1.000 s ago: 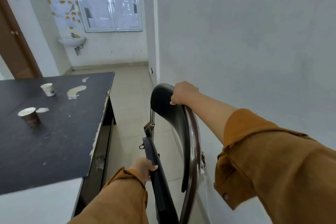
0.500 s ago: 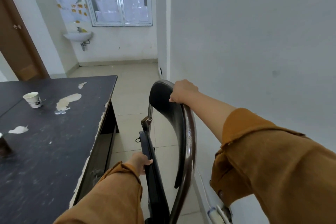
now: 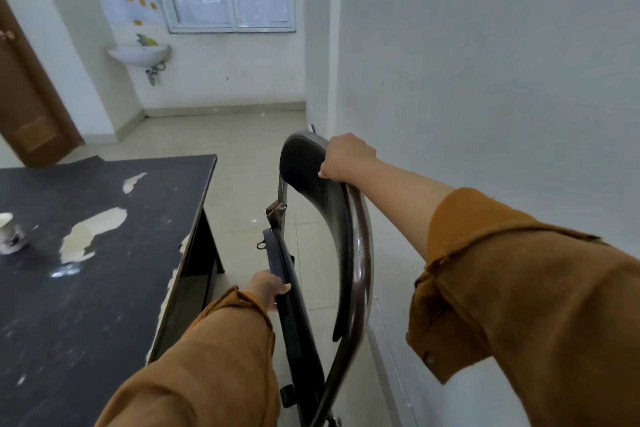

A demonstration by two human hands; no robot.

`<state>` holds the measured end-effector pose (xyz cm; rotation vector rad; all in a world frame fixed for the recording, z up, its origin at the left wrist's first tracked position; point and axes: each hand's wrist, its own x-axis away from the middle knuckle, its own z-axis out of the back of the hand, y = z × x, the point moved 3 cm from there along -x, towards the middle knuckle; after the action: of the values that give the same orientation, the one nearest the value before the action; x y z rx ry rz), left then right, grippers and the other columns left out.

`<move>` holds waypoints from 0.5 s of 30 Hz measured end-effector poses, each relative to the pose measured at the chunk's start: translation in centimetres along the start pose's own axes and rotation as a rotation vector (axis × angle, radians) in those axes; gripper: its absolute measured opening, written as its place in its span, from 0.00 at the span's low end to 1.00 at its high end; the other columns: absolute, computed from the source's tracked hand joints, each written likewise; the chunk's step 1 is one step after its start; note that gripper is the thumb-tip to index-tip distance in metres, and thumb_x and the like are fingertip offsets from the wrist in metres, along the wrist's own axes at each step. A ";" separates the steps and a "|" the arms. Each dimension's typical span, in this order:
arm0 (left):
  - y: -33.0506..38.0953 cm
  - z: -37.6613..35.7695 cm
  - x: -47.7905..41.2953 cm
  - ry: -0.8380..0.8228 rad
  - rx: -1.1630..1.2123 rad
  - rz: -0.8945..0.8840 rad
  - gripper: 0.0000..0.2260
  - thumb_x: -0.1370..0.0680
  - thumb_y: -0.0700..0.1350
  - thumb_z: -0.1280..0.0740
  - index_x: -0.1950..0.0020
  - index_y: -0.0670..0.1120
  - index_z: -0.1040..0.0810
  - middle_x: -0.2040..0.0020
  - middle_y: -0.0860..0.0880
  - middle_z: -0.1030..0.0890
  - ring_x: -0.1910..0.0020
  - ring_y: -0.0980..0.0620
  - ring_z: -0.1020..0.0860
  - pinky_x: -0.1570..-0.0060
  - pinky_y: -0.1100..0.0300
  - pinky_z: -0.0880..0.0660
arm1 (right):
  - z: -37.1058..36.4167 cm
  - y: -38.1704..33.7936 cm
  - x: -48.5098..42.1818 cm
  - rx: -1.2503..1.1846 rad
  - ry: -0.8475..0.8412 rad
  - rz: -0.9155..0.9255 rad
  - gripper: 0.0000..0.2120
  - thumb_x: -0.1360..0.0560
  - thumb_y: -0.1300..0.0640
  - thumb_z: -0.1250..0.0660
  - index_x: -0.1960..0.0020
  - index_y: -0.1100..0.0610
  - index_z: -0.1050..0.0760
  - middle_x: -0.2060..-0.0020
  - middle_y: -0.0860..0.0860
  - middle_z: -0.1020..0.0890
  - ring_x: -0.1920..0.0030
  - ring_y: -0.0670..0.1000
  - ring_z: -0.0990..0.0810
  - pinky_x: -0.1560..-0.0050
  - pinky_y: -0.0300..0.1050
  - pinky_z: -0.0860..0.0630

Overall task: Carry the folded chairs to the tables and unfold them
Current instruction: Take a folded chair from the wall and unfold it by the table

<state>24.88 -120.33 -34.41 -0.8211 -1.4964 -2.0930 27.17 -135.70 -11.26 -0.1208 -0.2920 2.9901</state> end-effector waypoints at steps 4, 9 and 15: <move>4.6 1.3 -5.0 -0.008 -0.012 -0.011 0.17 0.21 0.33 0.38 0.32 0.38 0.32 0.35 0.38 0.27 0.36 0.39 0.28 0.39 0.45 0.27 | -0.7 -0.3 -5.9 -0.017 0.026 -0.041 0.12 0.24 0.56 0.34 0.43 0.58 0.26 0.54 0.52 0.26 0.58 0.52 0.29 0.60 0.43 0.33; 7.6 2.3 -11.1 -0.081 -0.037 -0.003 0.16 0.21 0.31 0.39 0.33 0.38 0.33 0.49 0.41 0.25 0.43 0.41 0.27 0.39 0.46 0.28 | -3.1 -1.2 -11.5 -0.041 0.034 -0.078 0.09 0.24 0.57 0.35 0.45 0.58 0.25 0.54 0.53 0.24 0.59 0.52 0.28 0.61 0.43 0.32; 7.6 2.6 -16.0 -0.193 0.000 0.052 0.15 0.22 0.27 0.40 0.37 0.38 0.31 0.50 0.40 0.25 0.45 0.42 0.28 0.35 0.43 0.31 | -7.5 -2.1 -15.6 -0.076 -0.013 -0.122 0.09 0.25 0.59 0.35 0.45 0.58 0.26 0.54 0.53 0.22 0.58 0.54 0.25 0.60 0.43 0.33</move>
<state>42.02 -120.12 -39.50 -1.0760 -1.5533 -2.0246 43.55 -134.47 -17.19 -0.0886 -0.4002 2.8606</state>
